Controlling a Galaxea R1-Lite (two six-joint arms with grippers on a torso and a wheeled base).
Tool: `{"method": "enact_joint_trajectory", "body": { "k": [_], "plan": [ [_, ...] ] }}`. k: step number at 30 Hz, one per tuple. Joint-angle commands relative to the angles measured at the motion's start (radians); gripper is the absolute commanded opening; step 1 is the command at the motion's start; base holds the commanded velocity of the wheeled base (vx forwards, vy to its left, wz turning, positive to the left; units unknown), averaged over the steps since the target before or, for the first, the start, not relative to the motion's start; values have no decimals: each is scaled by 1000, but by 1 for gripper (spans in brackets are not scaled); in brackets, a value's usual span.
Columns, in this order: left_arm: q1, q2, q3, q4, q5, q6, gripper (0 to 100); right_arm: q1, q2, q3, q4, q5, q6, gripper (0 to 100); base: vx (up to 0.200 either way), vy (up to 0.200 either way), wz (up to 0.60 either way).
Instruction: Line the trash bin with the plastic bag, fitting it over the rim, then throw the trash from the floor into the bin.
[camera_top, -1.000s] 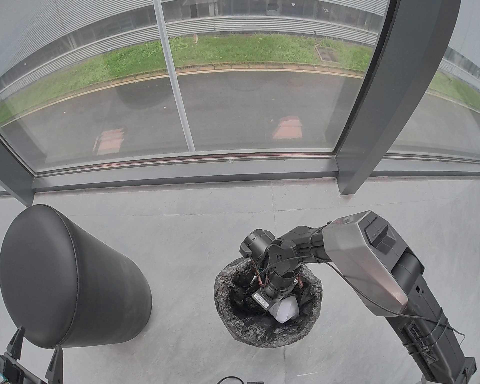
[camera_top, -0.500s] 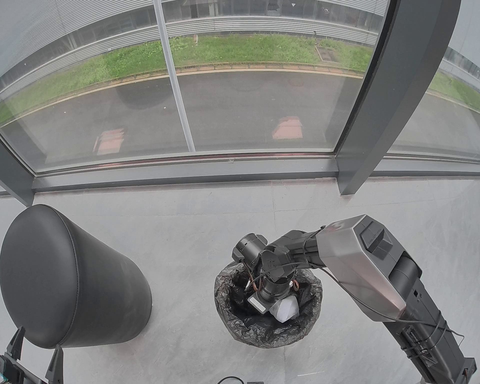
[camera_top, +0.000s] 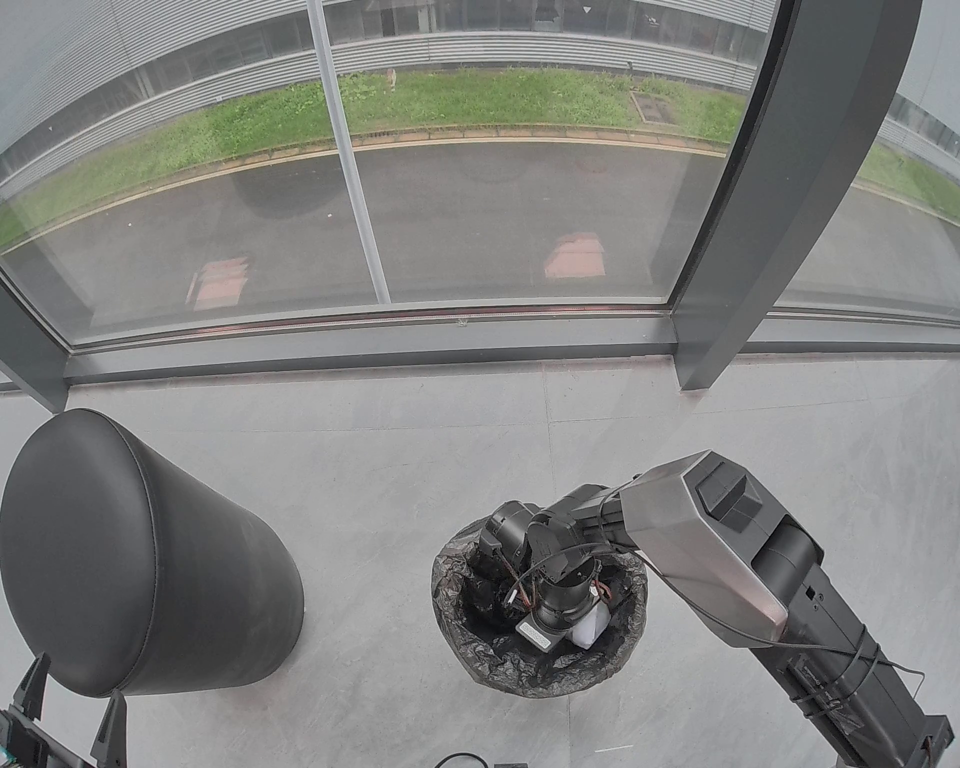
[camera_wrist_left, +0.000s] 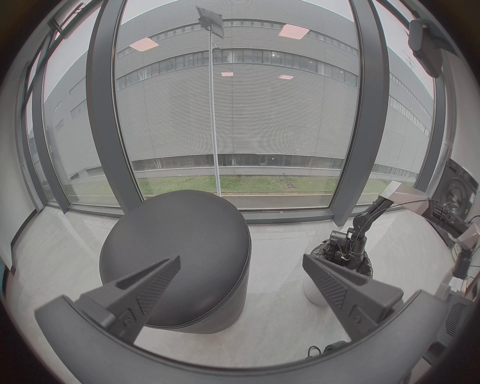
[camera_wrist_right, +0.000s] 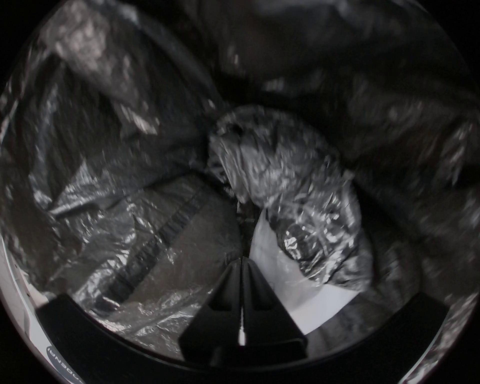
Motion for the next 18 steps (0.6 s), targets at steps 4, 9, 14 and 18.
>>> {"method": "enact_joint_trajectory", "body": {
  "k": [4,9,14,18],
  "plan": [
    [1,-13,15,0,0,0,100,-5,62,0,62,0,6,0,0,0,0],
    [1,-15,13,0,0,0,100,-5,62,0,62,0,8,0,0,0,0],
    [0,-15,13,0,0,0,100,-5,58,0,64,0,9,0,0,0,0],
    [0,-15,13,0,0,0,100,-2,53,0,64,0,11,0,0,0,0]
  ]
}}
